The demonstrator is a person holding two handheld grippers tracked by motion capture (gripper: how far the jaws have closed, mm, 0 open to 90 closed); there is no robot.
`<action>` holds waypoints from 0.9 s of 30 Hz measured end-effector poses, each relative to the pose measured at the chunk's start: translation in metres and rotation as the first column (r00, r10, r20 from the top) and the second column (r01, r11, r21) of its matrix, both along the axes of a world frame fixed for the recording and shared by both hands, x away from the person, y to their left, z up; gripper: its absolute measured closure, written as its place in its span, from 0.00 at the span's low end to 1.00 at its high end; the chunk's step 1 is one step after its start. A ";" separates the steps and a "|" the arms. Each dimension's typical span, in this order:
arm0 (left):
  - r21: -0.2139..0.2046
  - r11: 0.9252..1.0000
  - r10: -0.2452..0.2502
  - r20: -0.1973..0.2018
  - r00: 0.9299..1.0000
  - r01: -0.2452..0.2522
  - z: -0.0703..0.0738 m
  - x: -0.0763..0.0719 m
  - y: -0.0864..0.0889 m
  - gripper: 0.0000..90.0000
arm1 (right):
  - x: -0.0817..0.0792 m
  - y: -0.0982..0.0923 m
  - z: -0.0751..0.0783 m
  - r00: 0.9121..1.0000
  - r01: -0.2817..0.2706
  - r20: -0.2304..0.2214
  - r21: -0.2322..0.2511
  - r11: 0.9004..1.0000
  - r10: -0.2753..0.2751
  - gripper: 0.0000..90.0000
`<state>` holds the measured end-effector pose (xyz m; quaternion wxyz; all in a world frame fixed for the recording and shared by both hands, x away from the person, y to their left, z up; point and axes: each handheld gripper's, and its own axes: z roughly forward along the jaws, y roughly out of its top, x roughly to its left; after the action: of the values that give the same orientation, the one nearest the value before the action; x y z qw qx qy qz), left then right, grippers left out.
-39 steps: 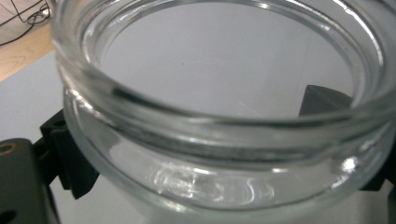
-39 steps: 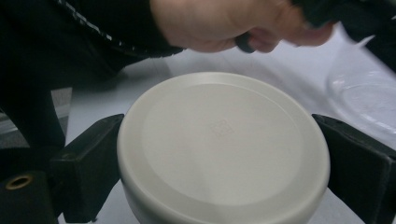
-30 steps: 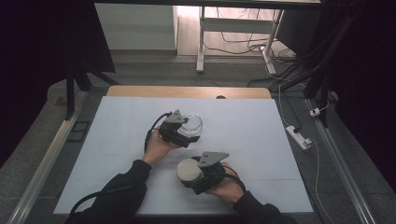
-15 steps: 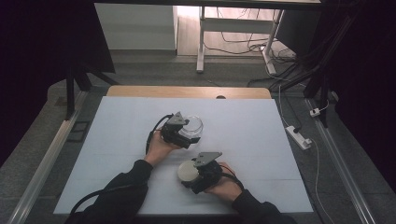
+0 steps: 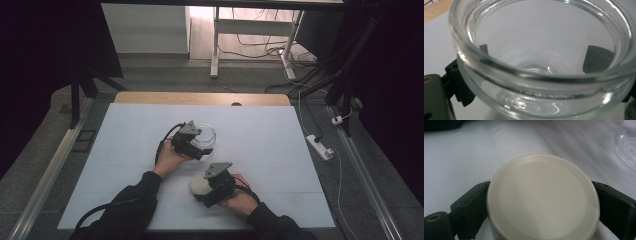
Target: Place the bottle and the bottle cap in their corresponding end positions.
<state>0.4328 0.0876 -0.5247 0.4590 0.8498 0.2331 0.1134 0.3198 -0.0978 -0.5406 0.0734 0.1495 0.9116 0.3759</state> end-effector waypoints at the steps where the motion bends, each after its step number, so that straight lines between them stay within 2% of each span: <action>1: 0.000 1.000 0.000 0.000 1.000 0.000 0.000 0.000 0.000 0.08 | 0.000 0.000 0.000 1.000 -0.002 0.001 0.001 1.000 0.002 0.08; 5: 0.000 1.000 0.006 0.010 1.000 -0.006 0.000 -0.001 0.000 0.07 | 0.000 -0.001 0.000 1.000 -0.014 0.009 0.002 1.000 0.014 0.07; 9: 0.016 1.000 0.020 0.006 1.000 -0.020 0.002 -0.001 -0.001 0.05 | 0.000 -0.002 0.001 1.000 -0.009 -0.003 0.017 1.000 0.009 0.06; 14: -0.008 1.000 0.029 -0.018 0.999 -0.029 0.004 -0.001 0.002 0.02 | 0.000 -0.003 0.002 1.000 -0.012 -0.017 0.028 1.000 0.013 0.03; 19: -0.014 1.000 0.020 -0.022 1.000 -0.020 0.007 -0.005 0.005 0.00 | 0.000 -0.005 0.004 0.999 -0.007 -0.037 0.053 0.999 0.008 0.02; 27: -0.040 0.998 0.035 -0.049 0.998 -0.037 0.015 -0.013 0.019 0.00 | -0.001 -0.008 0.011 0.999 0.006 -0.037 0.095 0.995 -0.002 0.01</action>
<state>0.4200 0.1062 -0.5098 0.4683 0.8383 0.2619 0.0962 0.3189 -0.1063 -0.5297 0.0500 0.1616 0.8935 0.4161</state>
